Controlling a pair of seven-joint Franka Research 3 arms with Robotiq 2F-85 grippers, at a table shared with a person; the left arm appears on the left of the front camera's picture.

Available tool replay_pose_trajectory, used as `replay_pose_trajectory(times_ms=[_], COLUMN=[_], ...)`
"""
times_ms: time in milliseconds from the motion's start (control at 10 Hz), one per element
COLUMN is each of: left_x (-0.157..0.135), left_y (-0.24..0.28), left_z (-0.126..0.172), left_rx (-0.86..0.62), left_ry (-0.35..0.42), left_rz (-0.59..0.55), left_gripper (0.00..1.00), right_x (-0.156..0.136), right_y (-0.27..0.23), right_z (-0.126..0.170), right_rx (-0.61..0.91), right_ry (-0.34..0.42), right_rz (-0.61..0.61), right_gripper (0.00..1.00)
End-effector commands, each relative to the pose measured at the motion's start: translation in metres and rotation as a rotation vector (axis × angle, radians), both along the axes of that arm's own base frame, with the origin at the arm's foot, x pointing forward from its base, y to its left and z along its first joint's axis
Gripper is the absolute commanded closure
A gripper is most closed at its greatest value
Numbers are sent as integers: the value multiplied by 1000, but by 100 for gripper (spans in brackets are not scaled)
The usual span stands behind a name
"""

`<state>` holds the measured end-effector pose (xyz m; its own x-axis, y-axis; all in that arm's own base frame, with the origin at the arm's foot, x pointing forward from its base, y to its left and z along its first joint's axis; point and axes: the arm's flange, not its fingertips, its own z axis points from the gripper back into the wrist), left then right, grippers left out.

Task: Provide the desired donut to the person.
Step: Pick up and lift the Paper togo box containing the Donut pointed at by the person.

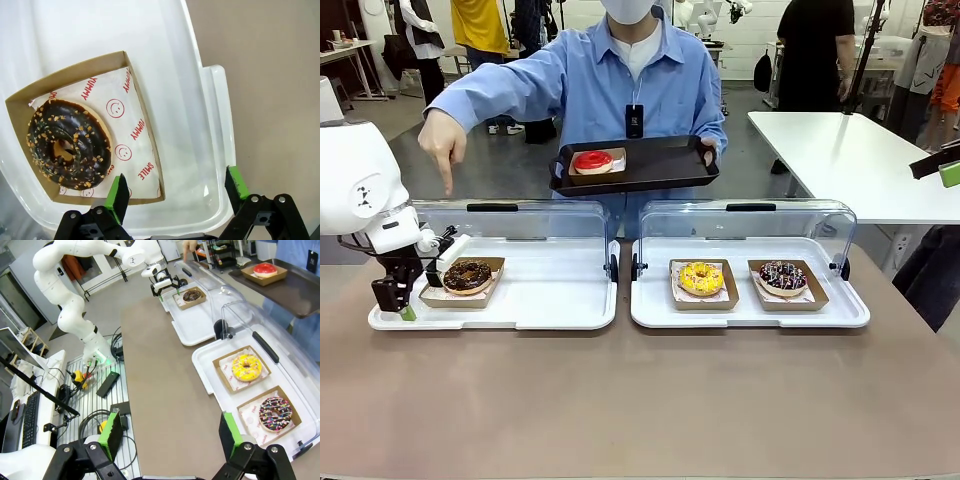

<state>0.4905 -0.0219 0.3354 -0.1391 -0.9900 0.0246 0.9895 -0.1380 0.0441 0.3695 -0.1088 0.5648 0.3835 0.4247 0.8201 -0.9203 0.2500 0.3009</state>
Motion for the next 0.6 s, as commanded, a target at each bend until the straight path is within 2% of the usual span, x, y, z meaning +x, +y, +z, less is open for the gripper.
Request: replay_pose_trajectory(times_ms=[0,200,300,400,500], left_x=[9,8,10,11,10], left_y=[-1,0,1,1,1], left_z=[-4,-8,-9,-9,-9], left_rx=[-3,-5,-9,-8,-10], left_ry=[-9,-7,-11,-13,-13], left_rz=[26,38,33,28,30], left_gripper=[0,0,48,56,56], right_x=[0,0,0,0,0], right_y=[1,1,1,1,1], right_z=[0,0,0,0,0], right_rx=[17,17,17,17,17], right_ry=[-10,-10,-10,-10,-10], right_rz=[11,11,11,11,11], right_gripper=[0,0,0,0,0])
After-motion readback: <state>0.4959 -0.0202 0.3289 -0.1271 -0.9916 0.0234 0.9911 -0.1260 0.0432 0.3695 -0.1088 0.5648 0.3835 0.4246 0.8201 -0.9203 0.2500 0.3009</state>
